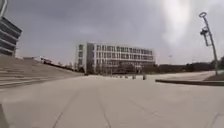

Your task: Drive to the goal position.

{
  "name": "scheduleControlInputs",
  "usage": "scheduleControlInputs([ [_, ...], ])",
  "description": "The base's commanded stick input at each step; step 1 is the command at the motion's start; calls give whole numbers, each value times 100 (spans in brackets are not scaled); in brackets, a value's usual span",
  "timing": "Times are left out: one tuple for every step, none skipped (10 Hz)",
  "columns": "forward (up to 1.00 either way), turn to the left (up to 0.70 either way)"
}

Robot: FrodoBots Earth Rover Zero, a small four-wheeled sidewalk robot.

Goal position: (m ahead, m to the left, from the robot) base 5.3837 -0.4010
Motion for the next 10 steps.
scheduleControlInputs([
  [70, 0],
  [70, 0],
  [70, 0],
  [70, 0],
  [70, 0],
  [70, 0],
  [70, 0],
  [70, 0],
  [70, 0],
  [70, 0],
])
